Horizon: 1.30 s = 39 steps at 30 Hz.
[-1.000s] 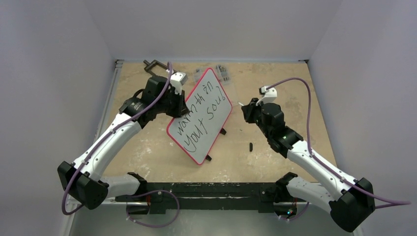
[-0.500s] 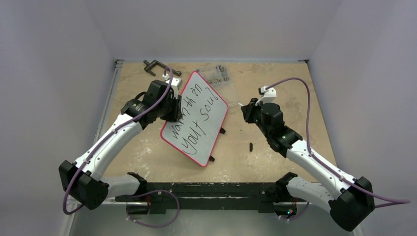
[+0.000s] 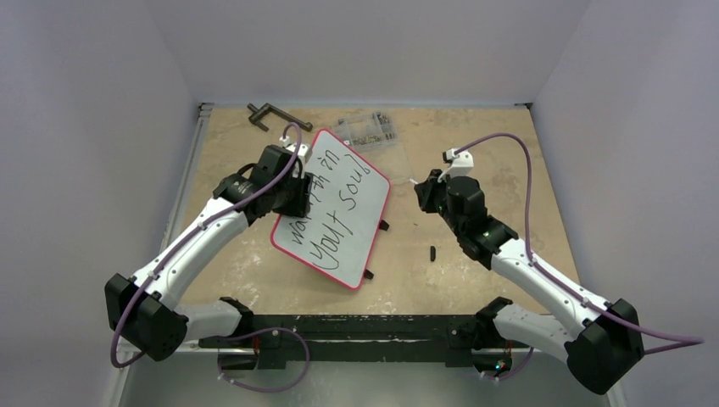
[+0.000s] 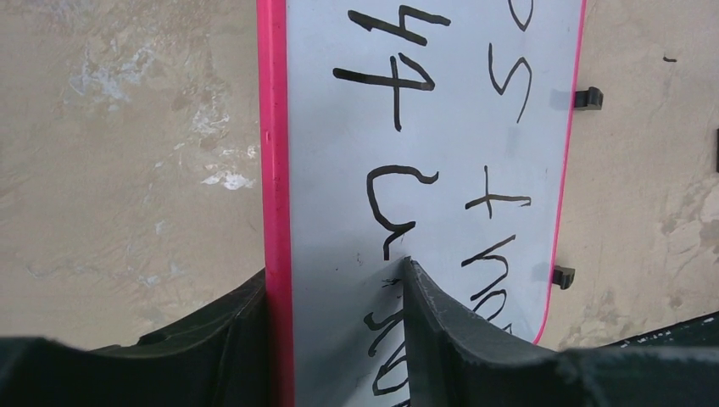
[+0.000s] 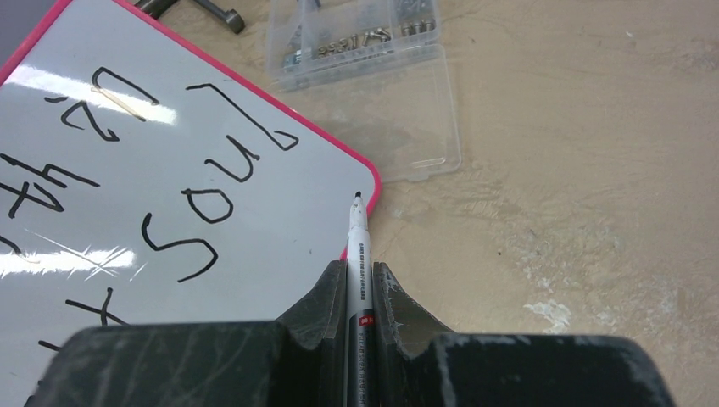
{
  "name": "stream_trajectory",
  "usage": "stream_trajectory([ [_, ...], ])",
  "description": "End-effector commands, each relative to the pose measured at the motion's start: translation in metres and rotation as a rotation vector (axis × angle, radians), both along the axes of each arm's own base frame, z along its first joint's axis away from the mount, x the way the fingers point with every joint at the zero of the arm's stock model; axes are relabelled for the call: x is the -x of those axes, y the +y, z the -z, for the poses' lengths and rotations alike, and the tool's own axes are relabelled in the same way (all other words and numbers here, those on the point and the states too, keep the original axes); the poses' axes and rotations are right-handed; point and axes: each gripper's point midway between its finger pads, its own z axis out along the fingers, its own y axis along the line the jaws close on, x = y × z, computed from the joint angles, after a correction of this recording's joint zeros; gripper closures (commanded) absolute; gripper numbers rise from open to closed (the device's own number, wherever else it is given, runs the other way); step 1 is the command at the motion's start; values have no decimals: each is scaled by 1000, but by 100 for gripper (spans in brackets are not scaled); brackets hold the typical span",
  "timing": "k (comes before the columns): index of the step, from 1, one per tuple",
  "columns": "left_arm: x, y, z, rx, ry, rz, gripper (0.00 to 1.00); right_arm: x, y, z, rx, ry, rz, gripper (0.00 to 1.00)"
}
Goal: Write a sentence on the whiteboard
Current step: Put down the whiteboard on the whiteboard stand.
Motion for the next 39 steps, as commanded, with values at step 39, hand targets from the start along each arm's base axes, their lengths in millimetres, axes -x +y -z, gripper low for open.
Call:
stream_trajectory([
  [39,26,33,1,-193,99,9,31,-3,6,-7,-37,-17,-8,100],
])
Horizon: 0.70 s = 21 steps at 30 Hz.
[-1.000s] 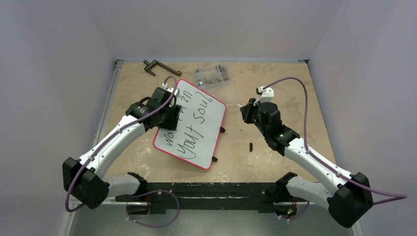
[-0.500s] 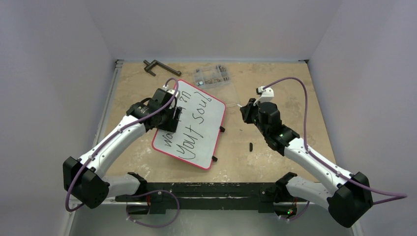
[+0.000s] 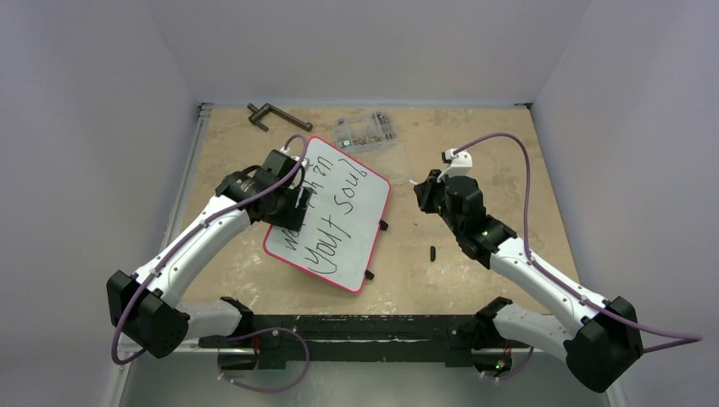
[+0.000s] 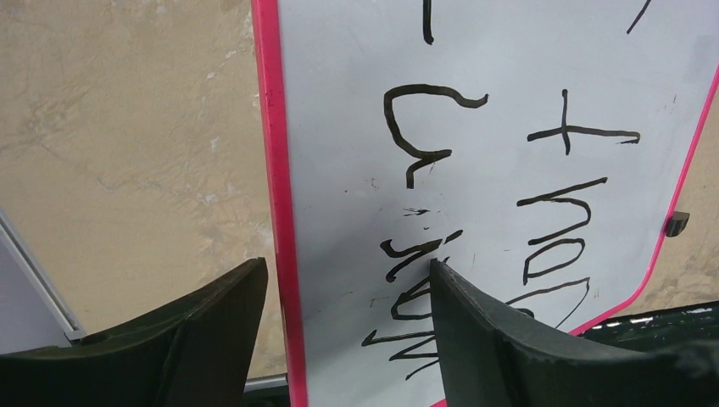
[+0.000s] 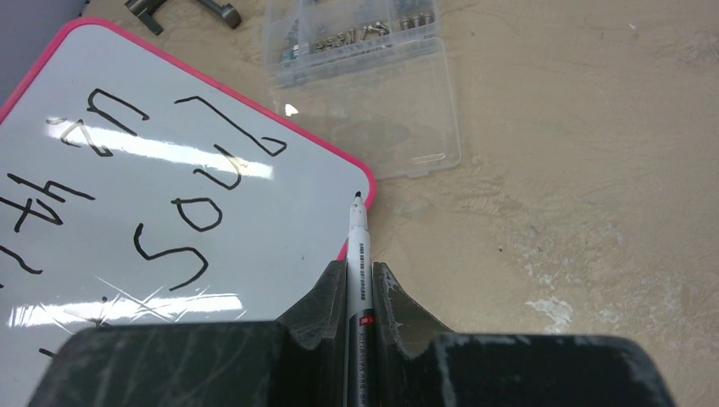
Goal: Write a sentence on the whiteboard
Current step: Put down the whiteboard on the whiteboard stand.
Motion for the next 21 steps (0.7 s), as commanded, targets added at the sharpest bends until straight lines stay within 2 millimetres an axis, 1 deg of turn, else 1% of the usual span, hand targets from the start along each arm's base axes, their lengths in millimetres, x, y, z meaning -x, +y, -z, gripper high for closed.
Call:
stream_trajectory([
  [1,-1,2,-13,-19,-7,14,30,-1,6,-11,-37,-29,-13,100],
  [6,-2,1,-34,-5,-41,20,28,-1,6,-13,-37,-36,-14,100],
  [14,1,-4,-81,77,-124,36,25,-1,2,-21,-35,-57,-6,100],
  [17,7,-16,-95,135,-145,62,22,-2,-2,-33,-28,-77,9,100],
  [21,12,-39,-105,192,-165,109,22,-4,-9,-57,-21,-113,45,100],
])
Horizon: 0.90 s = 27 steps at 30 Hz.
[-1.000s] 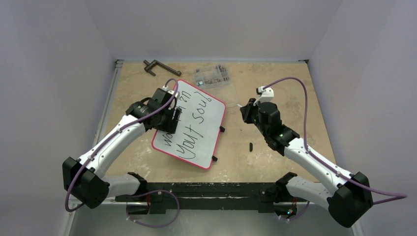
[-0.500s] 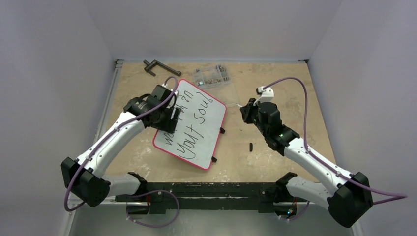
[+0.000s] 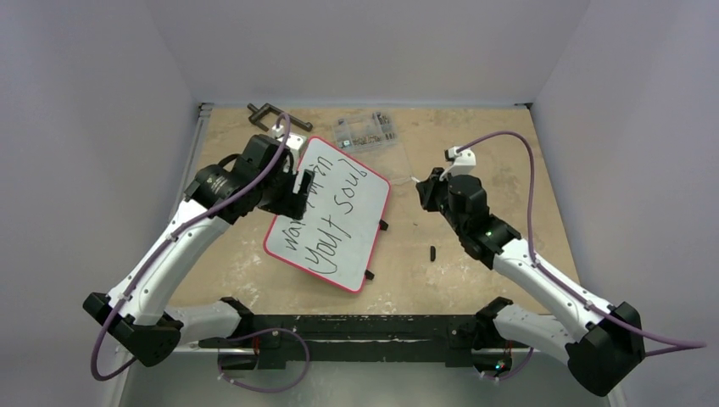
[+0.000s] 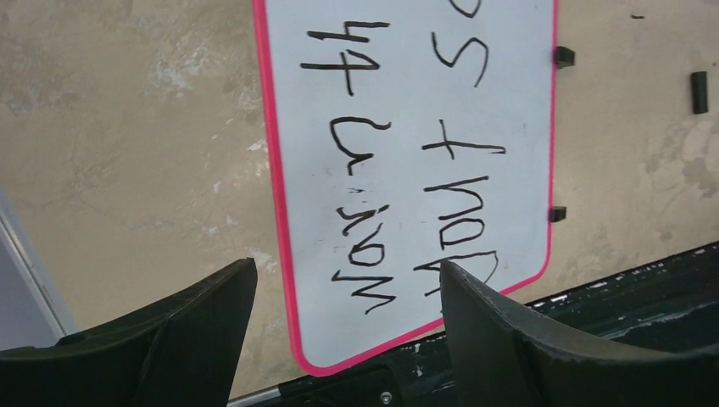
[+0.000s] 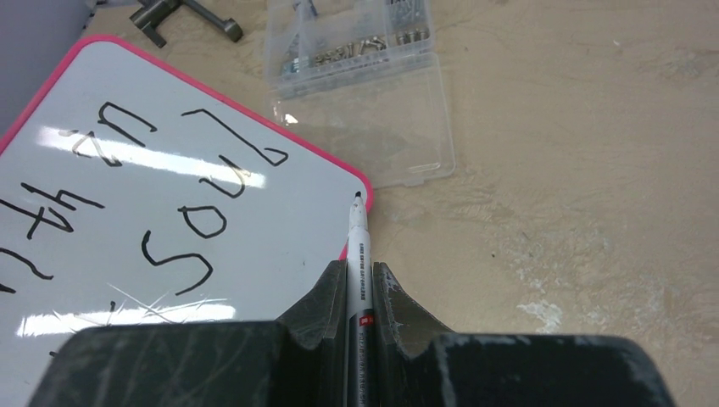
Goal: Write a sentence on the whiteboard
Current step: Put down the whiteboard on the whiteboard stand, then pick up the pen cap from the center of the board.
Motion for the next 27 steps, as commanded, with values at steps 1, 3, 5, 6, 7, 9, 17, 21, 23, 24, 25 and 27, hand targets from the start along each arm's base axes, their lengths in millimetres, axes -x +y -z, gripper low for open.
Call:
stream_trajectory([
  [1,11,-29,-21,87,-31,74,23,-6,-9,-56,-24,-104,53,100],
  [3,12,-45,-22,115,-37,101,24,-6,-14,-70,-26,-119,80,100],
  [5,11,-64,-20,142,-40,132,26,-7,-21,-83,-31,-129,118,100],
  [6,10,-75,-16,149,-34,148,26,-7,-25,-89,-35,-134,142,100],
  [7,10,-86,-13,159,-30,164,27,-7,-29,-94,-37,-137,163,100],
  [9,10,-111,-5,177,-14,195,31,-6,-37,-102,-38,-143,204,100],
  [17,12,-219,31,287,55,274,43,8,-72,-135,-48,-187,341,100],
  [21,12,-262,55,287,102,268,45,18,-84,-144,-51,-205,372,100],
  [23,12,-281,70,282,126,256,44,23,-90,-149,-51,-215,386,100],
  [24,11,-291,73,295,132,242,44,26,-92,-152,-56,-223,388,100],
  [25,10,-298,77,304,134,228,44,28,-94,-154,-60,-228,393,100],
  [27,8,-313,88,312,154,199,44,31,-98,-157,-62,-235,398,100],
])
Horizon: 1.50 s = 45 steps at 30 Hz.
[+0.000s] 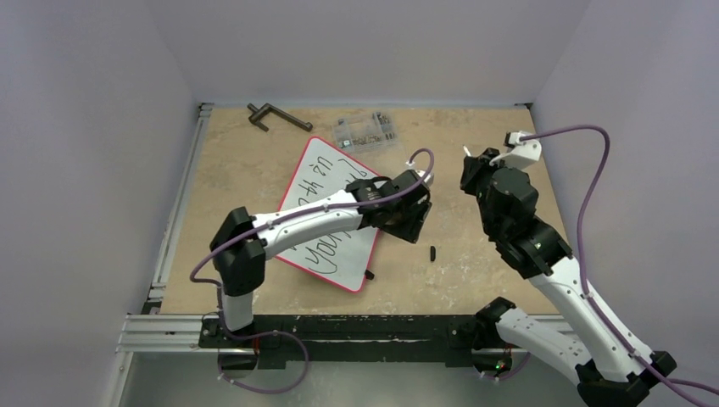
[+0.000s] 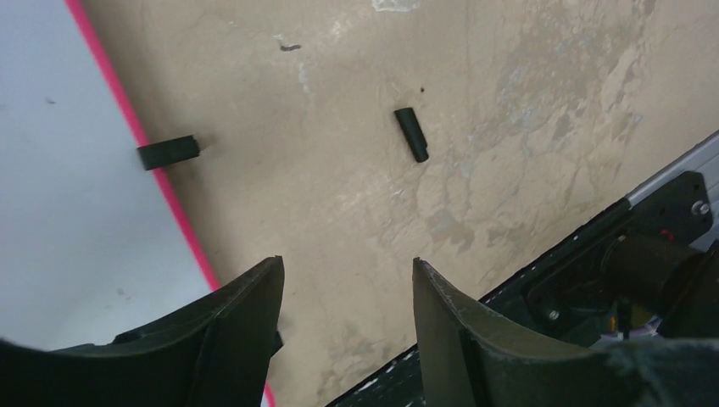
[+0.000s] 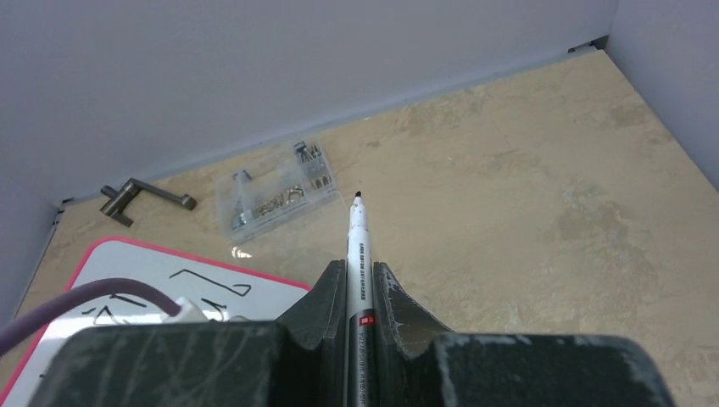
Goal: Write a sentence on the whiteboard
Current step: Pick up the pen cap from the center of the board.
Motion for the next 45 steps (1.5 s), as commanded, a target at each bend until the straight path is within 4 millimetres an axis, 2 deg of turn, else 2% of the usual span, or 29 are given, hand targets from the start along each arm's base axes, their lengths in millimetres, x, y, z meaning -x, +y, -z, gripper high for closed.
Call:
stream_trajectory([
  [1,-10,-49,-10,125,8,-96,44,12,-17,-27,-31,-58,55,100],
  [6,-13,-68,19,92,51,-181,48,19,-22,-31,-37,-69,60,100],
  [10,-15,-76,38,66,58,-229,55,23,-25,-32,-39,-74,58,100],
  [15,-16,-84,58,62,86,-309,59,25,-26,-31,-42,-77,56,100],
  [25,-17,-100,86,63,110,-322,59,28,-30,-29,-32,-79,64,100],
  [33,-19,-109,94,71,119,-319,60,29,-30,-22,-27,-74,64,100],
  [41,-16,-110,111,54,147,-334,69,31,-35,-24,-16,-80,77,100],
  [45,-12,-107,130,33,180,-354,74,32,-36,-25,-17,-84,80,100],
])
